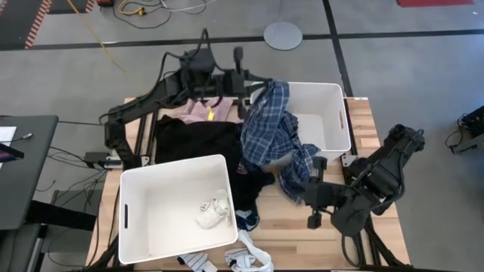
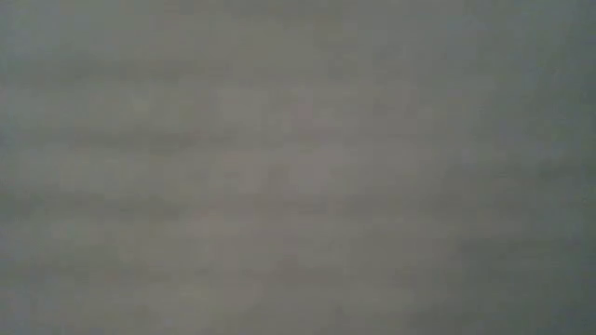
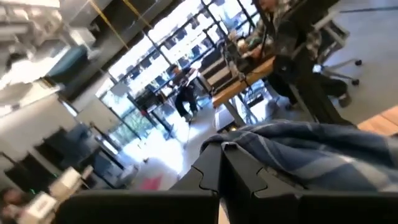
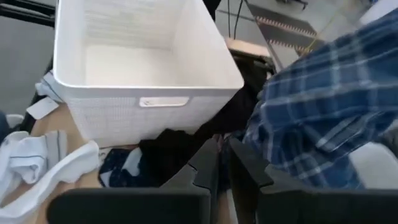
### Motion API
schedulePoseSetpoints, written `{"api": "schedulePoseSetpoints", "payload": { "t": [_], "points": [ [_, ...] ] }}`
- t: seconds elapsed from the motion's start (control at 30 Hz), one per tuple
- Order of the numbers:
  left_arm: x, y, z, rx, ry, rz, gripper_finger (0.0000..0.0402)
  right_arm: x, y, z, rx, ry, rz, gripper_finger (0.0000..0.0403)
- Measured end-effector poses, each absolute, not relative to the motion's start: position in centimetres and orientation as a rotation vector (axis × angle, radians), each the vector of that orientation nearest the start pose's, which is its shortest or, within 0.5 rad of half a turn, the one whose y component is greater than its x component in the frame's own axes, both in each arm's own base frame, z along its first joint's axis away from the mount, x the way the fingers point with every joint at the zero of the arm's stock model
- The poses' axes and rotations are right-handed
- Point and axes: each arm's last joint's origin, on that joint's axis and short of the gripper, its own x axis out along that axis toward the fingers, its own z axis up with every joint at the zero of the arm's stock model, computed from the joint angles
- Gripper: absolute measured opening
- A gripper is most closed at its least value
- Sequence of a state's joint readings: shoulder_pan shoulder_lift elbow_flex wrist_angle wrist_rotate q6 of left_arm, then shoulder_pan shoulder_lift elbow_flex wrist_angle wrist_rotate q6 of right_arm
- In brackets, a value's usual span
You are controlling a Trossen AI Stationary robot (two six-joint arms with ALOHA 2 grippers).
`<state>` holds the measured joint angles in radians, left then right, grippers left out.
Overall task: Sort clothes
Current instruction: Put the blue pajamas into the top laundry bin
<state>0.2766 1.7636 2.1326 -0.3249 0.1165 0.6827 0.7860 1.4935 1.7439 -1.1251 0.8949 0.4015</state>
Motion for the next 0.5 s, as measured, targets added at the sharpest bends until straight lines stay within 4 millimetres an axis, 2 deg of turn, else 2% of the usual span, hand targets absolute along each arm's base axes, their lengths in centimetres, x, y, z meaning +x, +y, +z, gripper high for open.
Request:
{"api": "schedulePoseSetpoints", "payload": {
  "t": [0.23, 0.5],
  "points": [
    [38.5, 14.4, 48.1, 0.561, 0.043, 0.156, 0.0000, 20.1, 18.9, 41.2, -0.188, 0.555, -0.212, 0.0062],
    [42.2, 17.9, 42.4, 0.450, 0.173, 0.153, 0.0000, 20.1, 19.4, 38.2, -0.139, 0.613, -0.253, 0.0062]
  ]
}}
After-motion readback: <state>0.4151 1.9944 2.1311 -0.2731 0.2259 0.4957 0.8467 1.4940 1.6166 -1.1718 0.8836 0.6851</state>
